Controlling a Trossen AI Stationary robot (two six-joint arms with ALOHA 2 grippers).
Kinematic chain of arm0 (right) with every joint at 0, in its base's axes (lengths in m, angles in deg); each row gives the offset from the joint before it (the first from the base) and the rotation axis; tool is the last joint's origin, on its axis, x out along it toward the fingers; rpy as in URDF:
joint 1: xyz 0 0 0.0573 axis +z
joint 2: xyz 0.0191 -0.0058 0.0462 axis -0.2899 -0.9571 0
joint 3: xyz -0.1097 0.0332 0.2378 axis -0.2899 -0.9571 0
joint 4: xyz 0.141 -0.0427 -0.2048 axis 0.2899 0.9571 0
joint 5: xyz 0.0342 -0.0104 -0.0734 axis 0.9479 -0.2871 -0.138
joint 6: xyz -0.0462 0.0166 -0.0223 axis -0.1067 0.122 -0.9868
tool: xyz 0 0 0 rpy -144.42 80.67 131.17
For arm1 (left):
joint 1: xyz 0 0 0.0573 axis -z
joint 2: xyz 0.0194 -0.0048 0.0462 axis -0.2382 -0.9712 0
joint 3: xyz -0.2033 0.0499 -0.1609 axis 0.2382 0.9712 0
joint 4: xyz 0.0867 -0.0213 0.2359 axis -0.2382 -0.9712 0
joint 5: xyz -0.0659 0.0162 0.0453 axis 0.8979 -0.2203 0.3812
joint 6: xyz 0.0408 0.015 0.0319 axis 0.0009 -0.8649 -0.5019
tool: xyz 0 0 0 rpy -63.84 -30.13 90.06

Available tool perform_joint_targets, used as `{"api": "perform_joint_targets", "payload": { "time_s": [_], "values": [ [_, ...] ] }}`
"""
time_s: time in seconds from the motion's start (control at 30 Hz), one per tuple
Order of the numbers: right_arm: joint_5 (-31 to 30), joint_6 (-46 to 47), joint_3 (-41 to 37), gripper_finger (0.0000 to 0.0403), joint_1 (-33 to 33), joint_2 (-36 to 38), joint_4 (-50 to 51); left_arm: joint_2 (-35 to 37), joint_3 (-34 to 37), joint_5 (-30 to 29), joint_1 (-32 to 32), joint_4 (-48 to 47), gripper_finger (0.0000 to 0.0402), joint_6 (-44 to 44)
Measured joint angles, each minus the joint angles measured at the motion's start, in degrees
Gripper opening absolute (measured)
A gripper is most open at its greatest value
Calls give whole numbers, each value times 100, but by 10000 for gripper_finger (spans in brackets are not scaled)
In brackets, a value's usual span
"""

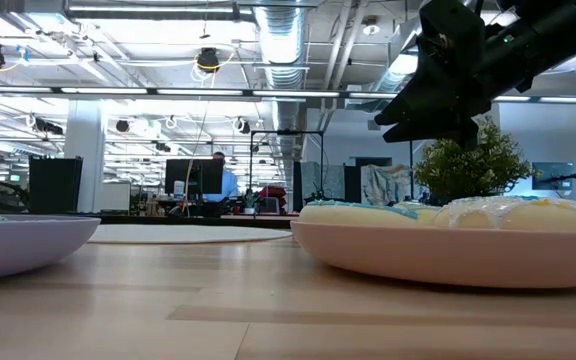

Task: Pick & Place donuts
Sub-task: Put the small light blue donut on the purple plate

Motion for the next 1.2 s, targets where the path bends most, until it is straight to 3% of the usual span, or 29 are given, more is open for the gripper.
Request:
{"api": "perform_joint_targets", "payload": {
  "time_s": [0.13, 0.33, 0.5, 0.67, 0.77, 1.0, 1.2],
  "values": [
    [4, 2, 0, 136, 0, 0, 0, 0, -2, 48, -43, -29, 272, 27],
    [8, 2, 0, 136, 0, 0, 0, 0, -188, -725, -210, -103, 272, -176],
    [18, 1, 0, 136, 0, 2, 0, 3, -530, -1774, -452, 71, 272, -1095],
    [15, 0, 0, 136, -2, -30, -19, -6, -553, -2618, -886, 1001, 262, -2672],
    [17, -4, -4, 136, -2, -48, -6, -124, -447, -2504, -1297, 1747, 235, -3619],
    [5, -9, 4, 136, -10, -201, -91, -387, -55, -1328, -2255, 3846, 123, -5951],
    [12, -15, 1, 136, -15, -266, -54, -291, -2, -825, -3071, 4427, 12, -7945]
  ]
}}
